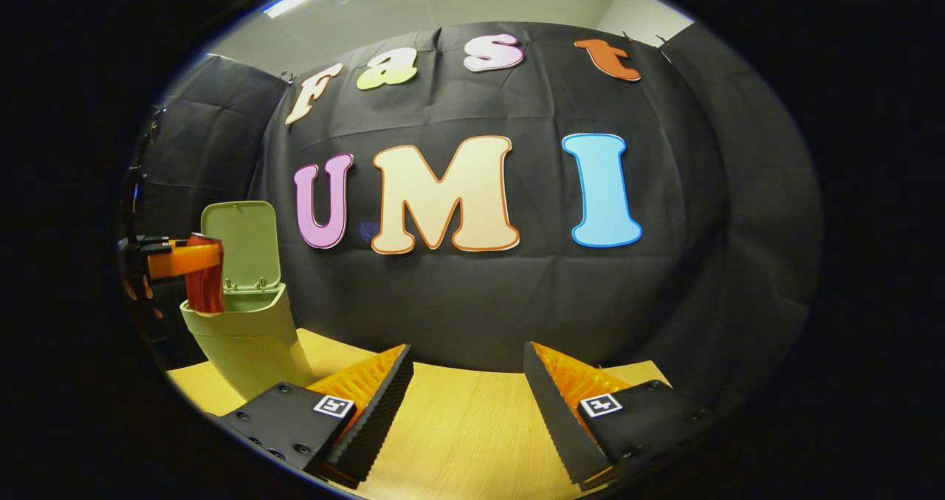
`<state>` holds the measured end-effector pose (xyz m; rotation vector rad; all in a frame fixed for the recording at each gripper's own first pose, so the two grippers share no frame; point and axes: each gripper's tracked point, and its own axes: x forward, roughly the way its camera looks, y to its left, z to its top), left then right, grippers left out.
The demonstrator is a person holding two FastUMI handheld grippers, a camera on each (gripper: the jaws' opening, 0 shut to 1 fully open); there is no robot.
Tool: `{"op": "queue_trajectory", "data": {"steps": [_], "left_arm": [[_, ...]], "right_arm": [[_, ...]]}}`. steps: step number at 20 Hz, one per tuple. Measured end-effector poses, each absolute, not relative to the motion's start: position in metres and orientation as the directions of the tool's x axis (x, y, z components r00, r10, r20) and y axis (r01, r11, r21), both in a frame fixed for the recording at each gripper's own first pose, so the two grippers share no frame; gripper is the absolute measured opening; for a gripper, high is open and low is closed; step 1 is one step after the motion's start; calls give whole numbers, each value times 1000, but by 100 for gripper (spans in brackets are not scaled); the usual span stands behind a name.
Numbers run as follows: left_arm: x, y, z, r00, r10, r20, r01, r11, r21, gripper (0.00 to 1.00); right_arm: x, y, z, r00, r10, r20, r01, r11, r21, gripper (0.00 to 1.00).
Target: Press the lid of the desktop garbage bin to open it, pick up the crumpled paper on the desktop and throw it into the bin, then pick up the pop can on the desktop and drop it into the bin, and finally close the garbage bin lid.
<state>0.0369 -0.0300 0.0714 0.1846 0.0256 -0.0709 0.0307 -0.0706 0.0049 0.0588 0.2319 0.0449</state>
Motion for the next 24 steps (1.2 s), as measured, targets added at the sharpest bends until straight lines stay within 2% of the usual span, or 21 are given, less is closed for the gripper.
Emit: {"op": "queue_trajectory", "data": {"steps": [7,11,17,19,22,24], "left_arm": [[58,13,84,1000,-1,-27,6,984,178,78],[73,47,73,996,61,-59,-47,976,212,76],[83,66,52,989,85,-118,-59,976,209,79],[84,64,58,990,87,-112,-61,975,214,78],[86,62,74,991,86,-98,-64,976,209,85],[88,63,93,992,96,-81,-77,975,210,85]], "right_arm": [[34,-62,-5,965,65,-254,-58,998,32,95],[37,-56,-9,962,72,-262,-70,997,19,95],[41,-47,-14,958,86,-273,-90,996,-3,95],[42,-47,-14,958,87,-274,-92,996,-5,95],[43,-49,-18,955,84,-285,-90,996,-7,95],[44,-51,-18,953,81,-293,-88,996,-13,95]]}}
